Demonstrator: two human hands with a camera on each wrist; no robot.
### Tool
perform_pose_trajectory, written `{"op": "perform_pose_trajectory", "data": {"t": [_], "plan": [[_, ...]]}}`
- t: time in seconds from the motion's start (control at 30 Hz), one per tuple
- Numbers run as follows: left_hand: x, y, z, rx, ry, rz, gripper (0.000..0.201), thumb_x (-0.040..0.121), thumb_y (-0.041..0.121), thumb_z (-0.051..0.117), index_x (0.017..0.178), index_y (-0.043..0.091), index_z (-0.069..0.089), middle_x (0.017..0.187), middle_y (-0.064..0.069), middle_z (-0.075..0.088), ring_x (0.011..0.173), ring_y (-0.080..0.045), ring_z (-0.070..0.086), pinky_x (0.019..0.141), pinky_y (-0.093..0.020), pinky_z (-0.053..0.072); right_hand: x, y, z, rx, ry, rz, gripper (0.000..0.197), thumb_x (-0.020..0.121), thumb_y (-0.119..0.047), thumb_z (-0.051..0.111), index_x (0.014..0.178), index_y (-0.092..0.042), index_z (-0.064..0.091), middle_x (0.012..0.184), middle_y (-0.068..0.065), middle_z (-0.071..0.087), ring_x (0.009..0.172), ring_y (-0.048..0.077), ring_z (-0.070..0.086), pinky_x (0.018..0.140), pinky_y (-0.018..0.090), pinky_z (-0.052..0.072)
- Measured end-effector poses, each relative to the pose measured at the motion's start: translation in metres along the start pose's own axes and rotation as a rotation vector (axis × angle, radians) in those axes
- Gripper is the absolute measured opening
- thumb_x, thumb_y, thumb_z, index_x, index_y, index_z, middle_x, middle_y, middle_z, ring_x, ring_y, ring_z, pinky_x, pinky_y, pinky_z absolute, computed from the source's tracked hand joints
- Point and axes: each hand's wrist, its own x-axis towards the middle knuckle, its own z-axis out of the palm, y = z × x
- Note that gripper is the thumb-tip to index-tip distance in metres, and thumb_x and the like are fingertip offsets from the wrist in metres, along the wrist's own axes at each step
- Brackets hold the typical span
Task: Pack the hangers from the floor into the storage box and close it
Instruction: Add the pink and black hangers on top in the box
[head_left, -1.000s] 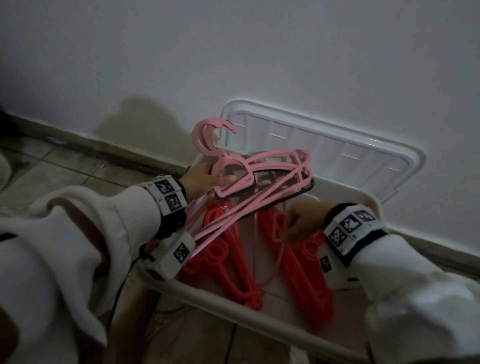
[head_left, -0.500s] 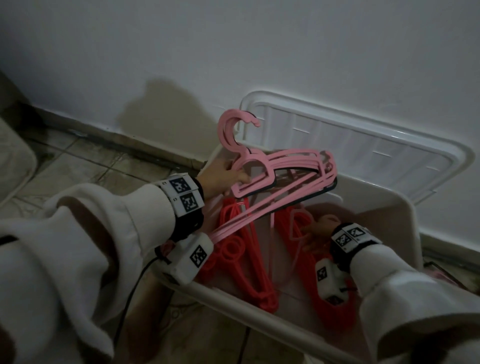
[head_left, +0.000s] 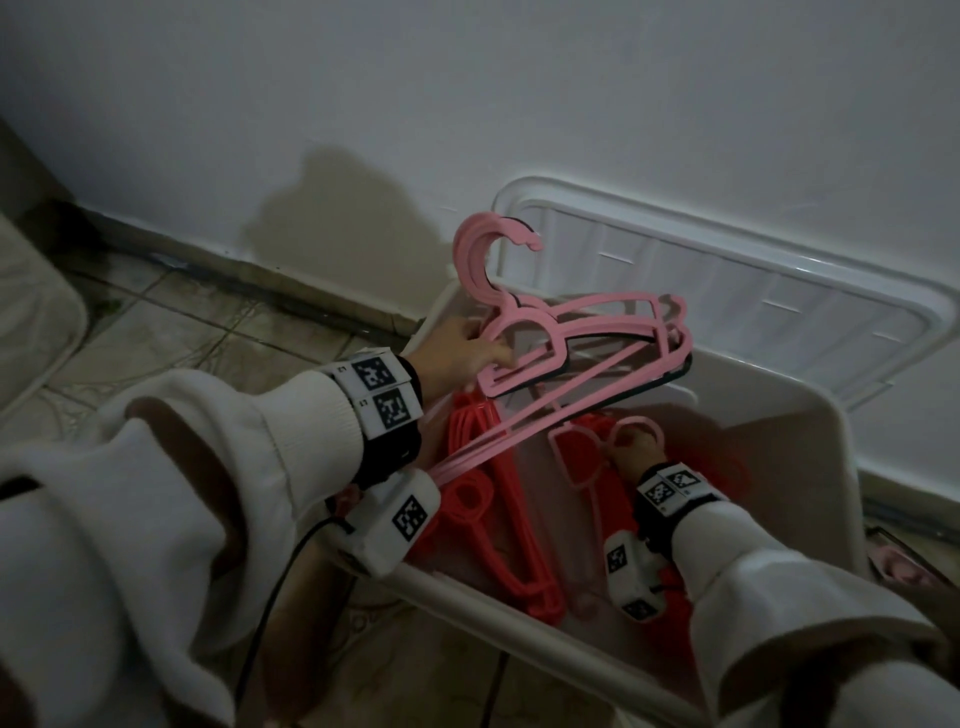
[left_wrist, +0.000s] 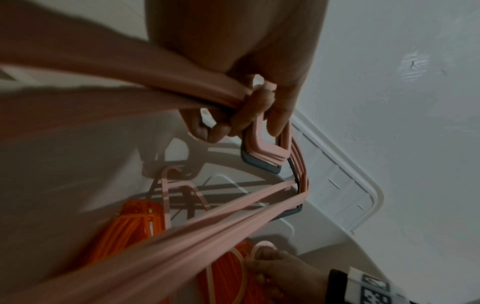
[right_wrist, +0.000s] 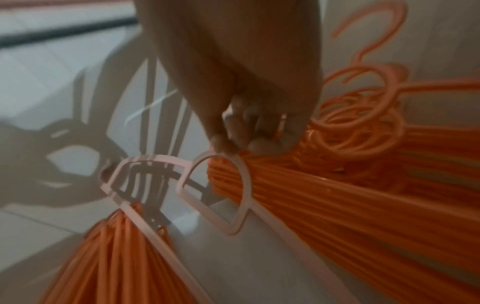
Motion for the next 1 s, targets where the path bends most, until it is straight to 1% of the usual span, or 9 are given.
{"op": "perform_pose_trajectory", "data": {"t": [0.07, 0.13, 0.23, 0.43, 0.53, 0.67, 0.73, 0.83, 1.0], "plan": [[0.0, -0.001, -0.002, -0.006, -0.003, -0.006, 0.028, 0.081, 0.002, 0.061, 0.06, 0.013, 0.046, 0.052, 0.0, 0.04, 0.028, -0.003, 0.032, 0.033, -0.015, 0.027, -0.004, -0.003, -0.001, 0.065, 0.068, -0.044, 0.017, 0.087, -0.011, 0.061, 0.095, 0.002, 0.067, 0.104, 0.023, 0.065, 0.102, 0.034, 0.06, 0.097, 0.037, 0.044], [0.001, -0.001, -0.002, -0.009, -0.007, -0.007, 0.028, 0.081, 0.003, 0.061, 0.06, 0.013, 0.046, 0.054, -0.002, 0.04, 0.03, -0.004, 0.032, 0.034, -0.015, 0.027, -0.006, -0.003, -0.003, 0.089, 0.14, -0.038, 0.018, 0.087, -0.014, 0.061, 0.095, 0.002, 0.068, 0.098, 0.018, 0.065, 0.098, 0.028, 0.061, 0.09, 0.031, 0.044], [0.001, -0.001, -0.002, -0.018, -0.004, -0.009, 0.025, 0.081, 0.003, 0.061, 0.062, 0.013, 0.048, 0.054, -0.001, 0.041, 0.033, -0.006, 0.033, 0.033, -0.016, 0.027, -0.01, -0.008, -0.01, 0.059, 0.226, -0.054, 0.024, 0.088, -0.019, 0.06, 0.104, -0.001, 0.066, 0.111, 0.016, 0.064, 0.108, 0.03, 0.057, 0.09, 0.029, 0.042], [0.0, 0.0, 0.0, 0.0, 0.018, 0.013, 0.025, 0.082, 0.002, 0.061, 0.061, 0.013, 0.051, 0.047, 0.001, 0.045, 0.028, -0.003, 0.035, 0.031, -0.014, 0.028, -0.017, -0.009, -0.024, 0.02, 0.256, -0.085, 0.025, 0.088, -0.027, 0.06, 0.101, -0.007, 0.07, 0.106, 0.017, 0.068, 0.099, 0.031, 0.063, 0.09, 0.034, 0.049], [-0.005, 0.003, 0.001, -0.024, 0.014, 0.048, 0.024, 0.082, -0.002, 0.059, 0.066, 0.015, 0.051, 0.055, -0.001, 0.046, 0.027, -0.002, 0.037, 0.03, -0.014, 0.028, -0.026, -0.004, -0.025, -0.035, 0.24, -0.118, 0.025, 0.089, -0.024, 0.059, 0.102, -0.005, 0.069, 0.106, 0.015, 0.068, 0.102, 0.03, 0.062, 0.09, 0.032, 0.046], [-0.008, 0.007, 0.001, -0.001, 0.027, 0.055, 0.028, 0.082, -0.002, 0.058, 0.063, 0.015, 0.05, 0.053, 0.0, 0.045, 0.027, -0.002, 0.038, 0.029, -0.013, 0.029, -0.034, 0.0, -0.034, -0.057, 0.291, -0.194, 0.027, 0.091, -0.022, 0.055, 0.096, 0.0, 0.069, 0.101, 0.02, 0.067, 0.097, 0.032, 0.062, 0.079, 0.029, 0.044], [-0.008, 0.009, 0.001, 0.005, 0.038, 0.046, 0.028, 0.083, -0.002, 0.058, 0.061, 0.014, 0.05, 0.044, 0.003, 0.046, 0.026, -0.002, 0.038, 0.029, -0.013, 0.029, -0.04, 0.0, -0.044, -0.081, 0.326, -0.224, 0.029, 0.093, -0.02, 0.052, 0.091, 0.005, 0.068, 0.098, 0.023, 0.066, 0.094, 0.033, 0.061, 0.069, 0.024, 0.034], [-0.009, 0.012, 0.001, 0.021, 0.035, 0.057, 0.028, 0.082, -0.001, 0.058, 0.06, 0.013, 0.05, 0.043, 0.001, 0.046, 0.025, -0.002, 0.037, 0.028, -0.013, 0.028, -0.05, 0.003, -0.061, -0.13, 0.415, -0.249, 0.034, 0.095, -0.018, 0.048, 0.086, 0.009, 0.066, 0.093, 0.028, 0.064, 0.089, 0.036, 0.06, 0.066, 0.024, 0.028], [-0.012, 0.017, 0.004, 0.021, 0.021, 0.113, 0.024, 0.082, -0.003, 0.058, 0.064, 0.012, 0.048, 0.056, -0.006, 0.043, 0.026, -0.001, 0.038, 0.03, -0.012, 0.029, -0.064, 0.011, -0.082, -0.175, 0.542, -0.286, 0.03, 0.095, -0.023, 0.047, 0.091, 0.003, 0.062, 0.092, 0.026, 0.065, 0.09, 0.037, 0.061, 0.072, 0.033, 0.042]]}}
